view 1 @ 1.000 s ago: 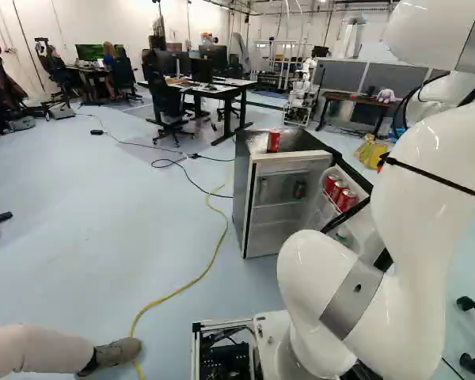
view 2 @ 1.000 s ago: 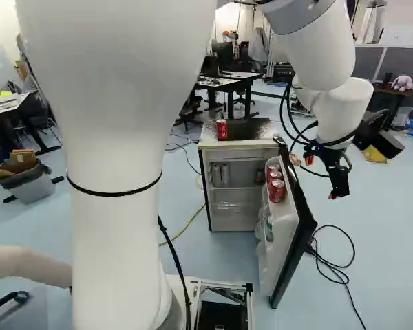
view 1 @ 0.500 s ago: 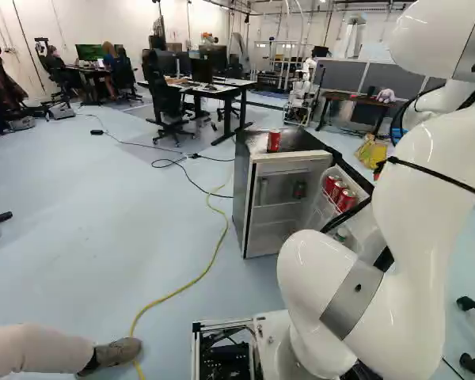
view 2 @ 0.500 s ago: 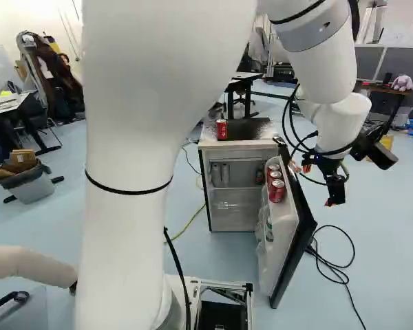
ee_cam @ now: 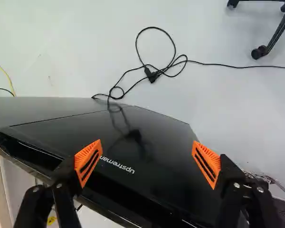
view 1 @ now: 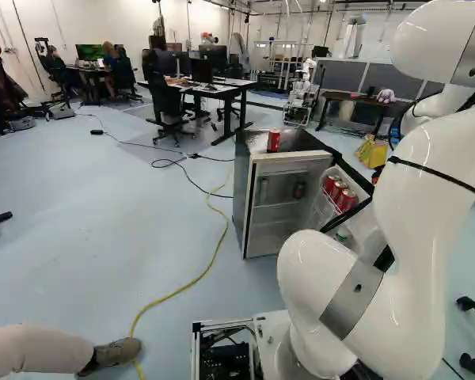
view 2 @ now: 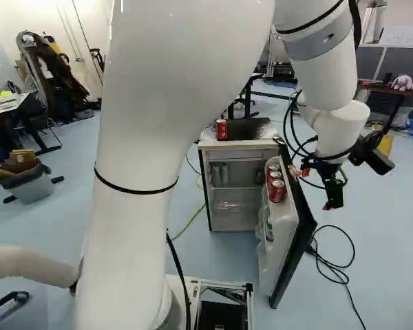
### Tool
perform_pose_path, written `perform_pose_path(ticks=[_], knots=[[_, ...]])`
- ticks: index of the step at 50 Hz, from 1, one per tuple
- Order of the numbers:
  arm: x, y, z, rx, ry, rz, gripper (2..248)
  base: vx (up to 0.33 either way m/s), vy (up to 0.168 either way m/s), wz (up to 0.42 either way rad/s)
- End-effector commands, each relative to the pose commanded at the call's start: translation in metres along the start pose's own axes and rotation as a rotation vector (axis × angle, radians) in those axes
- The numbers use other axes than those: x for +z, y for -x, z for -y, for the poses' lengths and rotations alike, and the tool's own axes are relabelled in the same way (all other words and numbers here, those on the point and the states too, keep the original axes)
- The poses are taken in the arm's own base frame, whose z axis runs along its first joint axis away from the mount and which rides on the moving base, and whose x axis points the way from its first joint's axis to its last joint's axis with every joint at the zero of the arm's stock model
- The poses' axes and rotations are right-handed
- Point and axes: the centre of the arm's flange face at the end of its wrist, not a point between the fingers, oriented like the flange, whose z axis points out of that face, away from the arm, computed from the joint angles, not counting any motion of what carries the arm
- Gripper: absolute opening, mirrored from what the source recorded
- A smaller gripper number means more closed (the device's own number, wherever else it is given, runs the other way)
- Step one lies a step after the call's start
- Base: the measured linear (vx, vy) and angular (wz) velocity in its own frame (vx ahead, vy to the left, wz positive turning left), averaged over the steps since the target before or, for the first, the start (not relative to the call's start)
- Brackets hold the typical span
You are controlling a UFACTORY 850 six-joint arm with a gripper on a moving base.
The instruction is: Grab a drink from the fridge
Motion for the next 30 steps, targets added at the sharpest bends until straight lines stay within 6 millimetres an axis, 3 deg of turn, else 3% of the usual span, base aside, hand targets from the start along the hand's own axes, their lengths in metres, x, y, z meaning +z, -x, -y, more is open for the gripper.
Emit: perform_pose_path(ticks=[30], knots=[[-0.007,0.031,0.003,-0.02,0.003,0.026,247,0.0,0.0,0.0]])
